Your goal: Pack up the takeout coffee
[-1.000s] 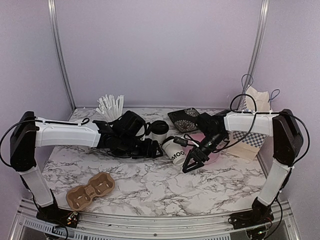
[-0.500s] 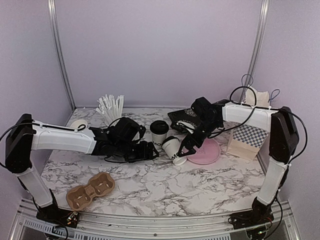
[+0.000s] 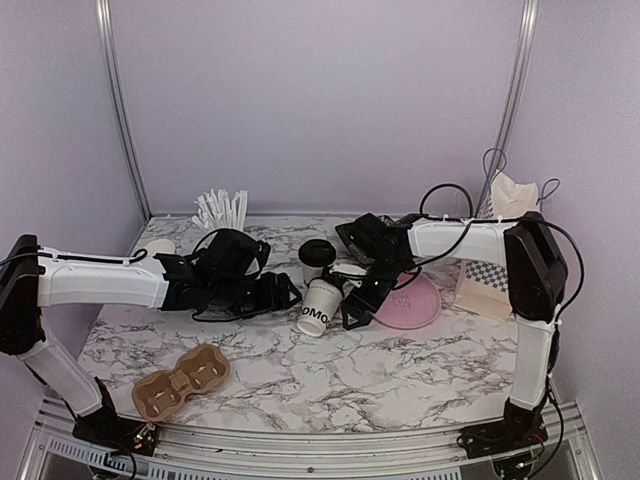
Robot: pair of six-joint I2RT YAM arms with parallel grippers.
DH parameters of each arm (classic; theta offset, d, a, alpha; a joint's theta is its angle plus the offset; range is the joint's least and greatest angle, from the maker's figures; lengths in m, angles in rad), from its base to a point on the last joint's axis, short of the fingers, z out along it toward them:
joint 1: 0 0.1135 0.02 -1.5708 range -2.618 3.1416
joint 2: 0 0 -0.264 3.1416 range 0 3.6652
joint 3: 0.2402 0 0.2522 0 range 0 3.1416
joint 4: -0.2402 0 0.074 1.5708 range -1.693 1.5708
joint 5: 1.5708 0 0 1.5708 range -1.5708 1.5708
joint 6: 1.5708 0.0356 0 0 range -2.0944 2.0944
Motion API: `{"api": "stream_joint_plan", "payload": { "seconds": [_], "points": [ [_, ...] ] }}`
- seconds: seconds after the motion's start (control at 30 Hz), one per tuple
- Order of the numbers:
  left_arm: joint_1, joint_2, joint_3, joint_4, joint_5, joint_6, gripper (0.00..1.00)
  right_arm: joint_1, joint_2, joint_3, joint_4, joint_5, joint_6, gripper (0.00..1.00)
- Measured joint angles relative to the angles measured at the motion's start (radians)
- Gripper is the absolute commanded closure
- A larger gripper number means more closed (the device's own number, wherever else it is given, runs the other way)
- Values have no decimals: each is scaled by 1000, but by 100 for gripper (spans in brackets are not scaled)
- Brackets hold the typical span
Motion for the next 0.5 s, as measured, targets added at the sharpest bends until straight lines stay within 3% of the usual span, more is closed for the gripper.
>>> {"api": "stream_joint_plan", "payload": {
  "seconds": [0.13, 0.27, 0.5],
  "points": [
    [1, 7, -5, 6, 6, 11, 20, 0, -2, 5, 3, -24, 3, 6],
    [-3, 72, 21, 31, 25, 73, 10, -7, -30, -28, 4, -68, 0, 6],
    [-9, 243, 178, 12, 23, 194, 9, -119, -163, -78, -3, -172, -21, 4]
  ]
}}
